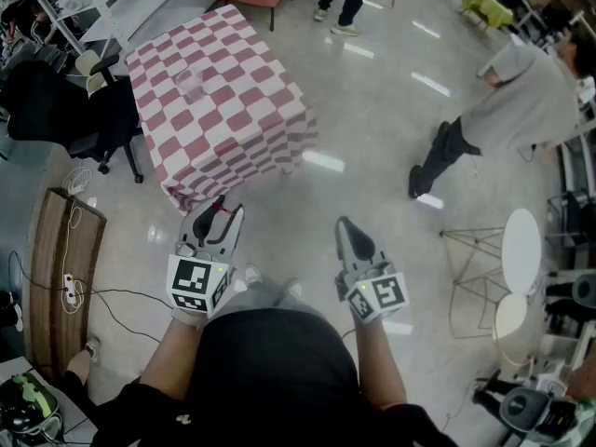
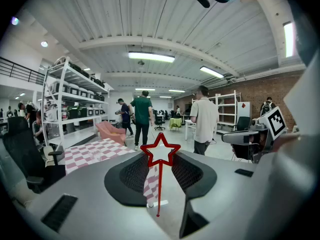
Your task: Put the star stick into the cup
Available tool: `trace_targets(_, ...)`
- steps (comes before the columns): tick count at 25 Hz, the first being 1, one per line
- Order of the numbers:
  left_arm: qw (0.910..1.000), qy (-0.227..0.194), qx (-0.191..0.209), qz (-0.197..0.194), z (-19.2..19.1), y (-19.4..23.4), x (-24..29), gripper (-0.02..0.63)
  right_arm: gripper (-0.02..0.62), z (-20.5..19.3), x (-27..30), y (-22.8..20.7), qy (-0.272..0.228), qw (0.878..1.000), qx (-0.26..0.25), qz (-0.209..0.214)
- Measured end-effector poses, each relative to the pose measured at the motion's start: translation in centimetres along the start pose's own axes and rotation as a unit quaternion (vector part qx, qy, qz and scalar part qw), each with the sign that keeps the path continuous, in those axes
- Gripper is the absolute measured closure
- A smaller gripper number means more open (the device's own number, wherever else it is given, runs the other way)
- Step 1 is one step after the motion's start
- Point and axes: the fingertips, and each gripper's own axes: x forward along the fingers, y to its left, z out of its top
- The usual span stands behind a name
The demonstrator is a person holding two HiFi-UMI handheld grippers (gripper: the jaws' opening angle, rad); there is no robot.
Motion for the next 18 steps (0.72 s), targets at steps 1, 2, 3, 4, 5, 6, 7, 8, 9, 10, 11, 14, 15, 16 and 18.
trace_targets(1, 1.0, 0.0, -0.001, -0.002, -0.1, 0.6, -0.2, 0.426, 0.577, 0.0, 0.3, 0.5, 0.0, 1.0, 0.0, -0.001)
trace_targets(2, 1.0, 0.0, -0.002, -0.003, -0.2, 1.2, -0.4, 0.426, 0.577, 0.0, 0.7, 1.0, 0.001, 1.0, -0.001, -0.001)
trace_targets(3, 1.0, 0.0, -0.003, -0.004, -0.2, 1.8, -0.6, 0.426, 0.577, -0.1, 1.1, 1.6, 0.002, 1.0, -0.002, -0.002)
trace_targets(4, 1.0, 0.0, -0.004, -0.005, -0.3, 2.4, -0.8, 0.426, 0.577, -0.1, 1.5, 2.1, 0.003, 1.0, -0.002, -0.002)
trace_targets(5, 1.0, -0.001, -0.005, -0.007, -0.4, 3.0, -1.0, 0.426, 0.577, 0.0, 1.9, 2.6, 0.005, 1.0, -0.004, -0.002)
trace_targets(6, 0.9999, -0.002, -0.007, -0.009, -0.4, 3.6, -1.1, 0.426, 0.577, 0.1, 2.3, 3.0, 0.006, 1.0, -0.007, -0.003)
trace_targets(7, 0.9999, -0.003, -0.009, -0.012, -0.4, 4.3, -1.1, 0.426, 0.577, 0.2, 2.8, 3.4, 0.007, 1.0, -0.01, -0.004)
trace_targets(8, 0.9998, -0.004, -0.012, -0.015, -0.4, 4.9, -1.0, 0.426, 0.577, 0.5, 3.4, 3.8, 0.008, 1.0, -0.013, -0.006)
trace_targets(9, 0.9997, -0.006, -0.014, -0.017, -0.4, 5.7, -0.9, 0.426, 0.577, 0.7, 4.0, 4.2, 0.009, 1.0, -0.017, -0.008)
trace_targets(10, 0.9996, -0.008, -0.016, -0.02, -0.4, 6.5, -0.9, 0.426, 0.577, 0.9, 4.6, 4.5, 0.009, 1.0, -0.019, -0.009)
trace_targets(11, 0.9995, -0.01, -0.019, -0.022, -0.4, 7.2, -0.8, 0.426, 0.577, 1.1, 5.3, 4.9, 0.008, 1.0, -0.02, -0.01)
trace_targets(14, 0.9992, -0.015, -0.02, -0.03, -0.7, 9.2, -0.5, 0.426, 0.577, 1.4, 7.0, 5.9, 0.004, 1.0, -0.019, -0.017)
trace_targets(15, 0.9992, -0.016, -0.019, -0.032, -0.8, 9.8, -0.3, 0.426, 0.577, 1.4, 7.5, 6.1, 0.003, 1.0, -0.019, -0.02)
trace_targets(16, 0.9991, -0.017, -0.019, -0.034, -1.0, 10.3, -0.2, 0.426, 0.577, 1.4, 7.9, 6.3, 0.002, 1.0, -0.019, -0.023)
trace_targets(18, 0.999, -0.018, -0.024, -0.034, -1.4, 11.3, 0.2, 0.426, 0.577, 1.4, 8.7, 6.5, 0.001, 0.999, -0.02, -0.026)
